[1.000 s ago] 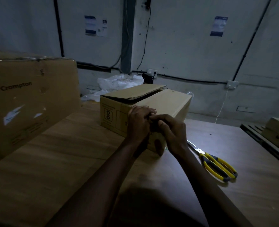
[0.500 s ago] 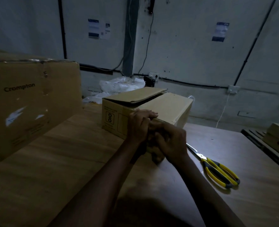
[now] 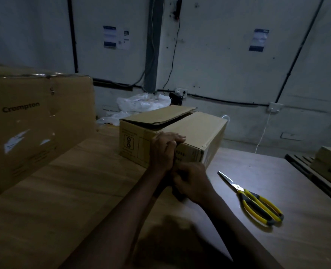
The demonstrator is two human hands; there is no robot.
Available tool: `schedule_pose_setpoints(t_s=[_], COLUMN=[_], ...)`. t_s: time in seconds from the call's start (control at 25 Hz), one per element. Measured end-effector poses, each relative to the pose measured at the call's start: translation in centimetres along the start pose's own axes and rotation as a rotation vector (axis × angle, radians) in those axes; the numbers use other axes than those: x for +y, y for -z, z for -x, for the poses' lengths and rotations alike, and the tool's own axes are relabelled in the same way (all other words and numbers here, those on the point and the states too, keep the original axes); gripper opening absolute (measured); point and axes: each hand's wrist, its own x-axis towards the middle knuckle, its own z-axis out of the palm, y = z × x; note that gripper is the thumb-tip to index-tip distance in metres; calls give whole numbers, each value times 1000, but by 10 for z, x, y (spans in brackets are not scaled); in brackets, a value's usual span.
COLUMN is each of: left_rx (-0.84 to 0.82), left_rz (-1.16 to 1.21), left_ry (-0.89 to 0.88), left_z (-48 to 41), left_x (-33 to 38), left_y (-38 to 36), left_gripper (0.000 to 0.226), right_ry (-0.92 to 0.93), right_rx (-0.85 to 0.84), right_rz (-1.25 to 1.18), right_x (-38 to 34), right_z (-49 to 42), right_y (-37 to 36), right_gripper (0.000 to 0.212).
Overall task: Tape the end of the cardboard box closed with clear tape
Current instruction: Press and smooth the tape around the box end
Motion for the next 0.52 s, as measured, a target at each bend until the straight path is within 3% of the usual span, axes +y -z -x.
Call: schedule_pose_setpoints(t_s=[0.08, 0.16, 0.36, 0.44, 0.52], left_rx=[-4, -11, -7, -5, 12], left_rz=[8, 2, -3, 1, -3], left_ry=[8, 16, -5, 0, -1], left_z=[0, 1, 0, 1, 1], left_x=[1, 2, 0, -1, -1], left_y=[0, 0, 0, 0, -2], left_gripper=[48, 48, 48, 48, 49], right_ry=[33, 19, -97, -11, 46], right_rx=[211, 248, -120, 97, 540], right_rz=[9, 35, 70, 76, 137], right_x=[3, 3, 1, -5, -10], right_z=[-5, -6, 4, 0, -16], right_y=[9, 11, -4, 6, 22], right_gripper=[15, 12, 15, 16, 16])
